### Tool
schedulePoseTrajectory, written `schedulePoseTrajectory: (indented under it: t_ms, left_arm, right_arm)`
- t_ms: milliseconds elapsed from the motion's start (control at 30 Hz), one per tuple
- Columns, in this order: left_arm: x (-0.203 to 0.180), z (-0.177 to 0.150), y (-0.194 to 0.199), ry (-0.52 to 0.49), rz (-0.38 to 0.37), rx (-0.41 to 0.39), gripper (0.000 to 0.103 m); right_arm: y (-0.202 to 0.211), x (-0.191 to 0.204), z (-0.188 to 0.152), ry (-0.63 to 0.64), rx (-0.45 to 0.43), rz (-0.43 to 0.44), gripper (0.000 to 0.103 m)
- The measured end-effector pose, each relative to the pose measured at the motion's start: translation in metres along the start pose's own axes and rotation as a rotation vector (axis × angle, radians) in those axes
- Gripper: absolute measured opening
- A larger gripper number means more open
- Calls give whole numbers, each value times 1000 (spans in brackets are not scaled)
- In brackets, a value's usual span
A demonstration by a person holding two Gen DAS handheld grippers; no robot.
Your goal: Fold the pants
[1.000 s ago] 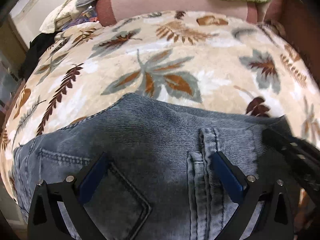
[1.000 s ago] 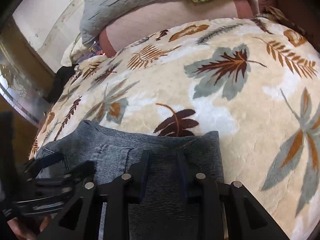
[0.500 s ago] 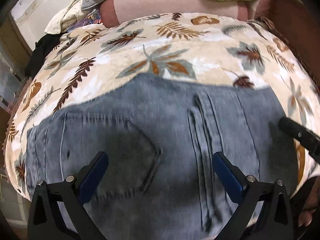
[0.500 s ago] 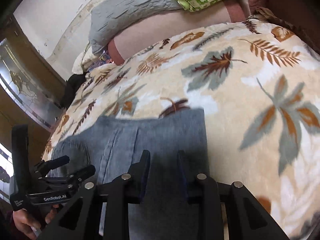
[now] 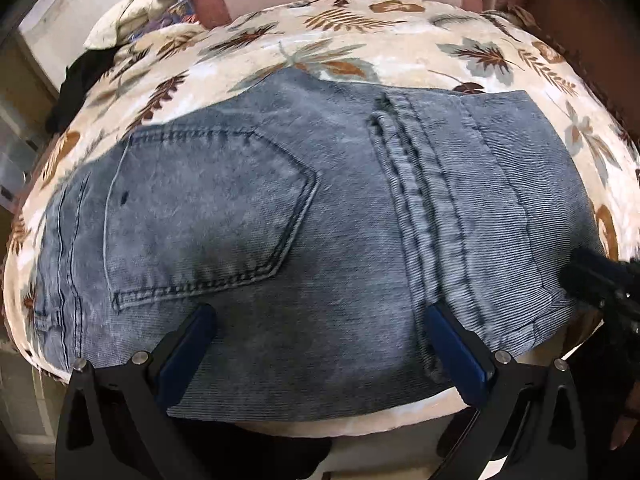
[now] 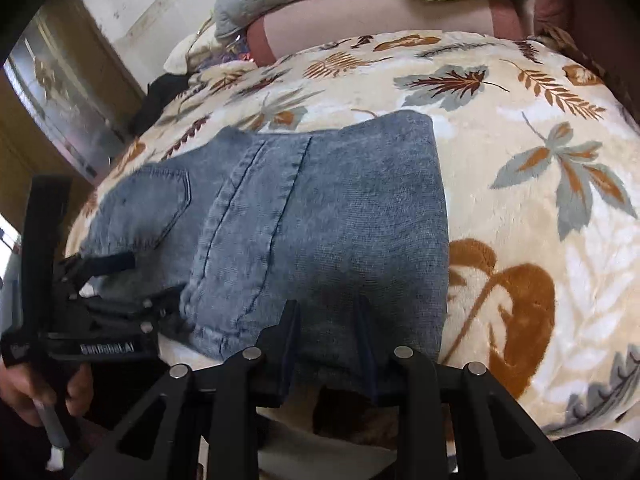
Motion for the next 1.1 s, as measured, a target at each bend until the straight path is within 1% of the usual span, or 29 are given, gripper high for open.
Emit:
schedulePoseTrajectory:
  t_ms: [167,267,400,500,567,633,667,700,733,767,833,967,1033,1100]
  left_arm:
    - [2,-1,12,18,-15,-1,103]
    - [-1,7,28,22,-24,-56,103]
    - [-17,22,51,-19,-27,-163,103]
    - [-31,26,56,-58,-68,-195,103]
    - [-40,24,47,-100,-72,-174,103]
    - [-47,19,24,-142,-42,-103,103]
    - [-47,15,14,-144,-34,-64,103]
    - [-43,12,7,-124,-52,-40,103]
    - [-35,11,6,-80,-86,-45,103]
    - [-28,10,4,-48,-112,-26,103]
    - [-23,11,1,-41,-136,-11,103]
    - [-26,8,6,-71,-119,-21,103]
    - [-24,4,7,-67,-127,-25,103]
    - [-19,-2,8,-46,-142,-20,103]
  right_arm:
    - [5,7,-8,58,-7,-29,31]
    - [6,6,-9,56,-9,-26,32]
    - [8,8,-12,62,-19,-26,32]
    - [8,8,-13,64,-23,-23,32]
    - [9,7,-13,63,-30,-17,32]
    - [9,7,-13,67,-34,-14,32]
    - [10,7,-13,68,-36,-10,32]
    - [11,6,-13,66,-36,-4,32]
    - [11,6,-12,63,-37,0,32]
    - [13,5,-12,56,-40,7,31]
    - [15,3,-9,41,-49,20,31]
    - [26,9,-3,59,-115,39,31]
    - [26,18,-2,86,-125,57,31]
    - [21,30,-2,141,-124,42,31]
Point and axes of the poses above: each gripper's, at about its wrist camera, not at the fingertips, and y roughly against the way its jaws point, x to its left, z to its top, the point moved 1 cm from there along -y, roughly the way its jaws point, and after that the axes turned 9 degrees about -x, right-handed, at the moved point
